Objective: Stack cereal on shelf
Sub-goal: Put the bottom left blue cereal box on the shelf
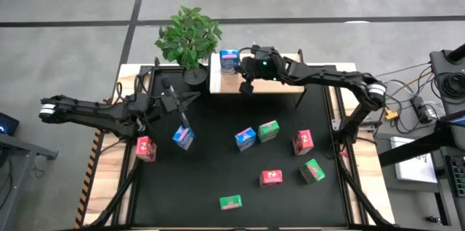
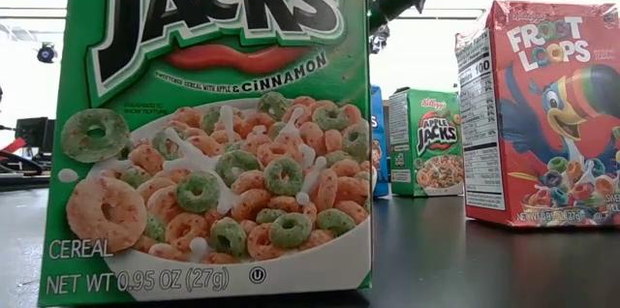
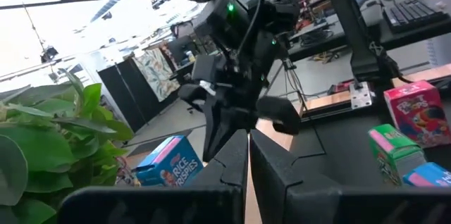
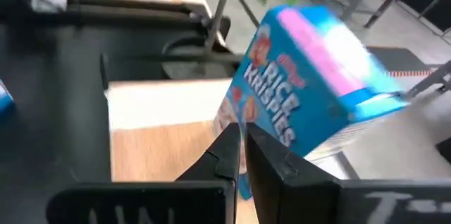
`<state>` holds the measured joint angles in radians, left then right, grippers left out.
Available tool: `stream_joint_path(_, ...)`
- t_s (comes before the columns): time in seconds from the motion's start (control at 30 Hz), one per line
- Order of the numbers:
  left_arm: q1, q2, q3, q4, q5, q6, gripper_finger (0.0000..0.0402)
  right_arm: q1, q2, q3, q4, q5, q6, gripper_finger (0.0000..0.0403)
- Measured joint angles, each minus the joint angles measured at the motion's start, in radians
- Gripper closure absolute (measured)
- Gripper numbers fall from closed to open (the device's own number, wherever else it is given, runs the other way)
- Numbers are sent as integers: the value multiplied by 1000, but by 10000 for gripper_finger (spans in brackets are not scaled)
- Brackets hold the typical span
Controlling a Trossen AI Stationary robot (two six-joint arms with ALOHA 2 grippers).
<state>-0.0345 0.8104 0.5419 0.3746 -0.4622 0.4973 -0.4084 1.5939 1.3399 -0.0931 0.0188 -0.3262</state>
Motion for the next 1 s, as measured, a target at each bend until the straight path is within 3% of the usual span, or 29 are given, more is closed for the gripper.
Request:
stream_joint_path(0.57,0,6,0,-9,0,-49,402,-7,128,34,125,7,-94,390)
stream_joint_path(1.0,-2,-8,0,-43,-53,-103,402,-9,76,34,83,7,-87,390)
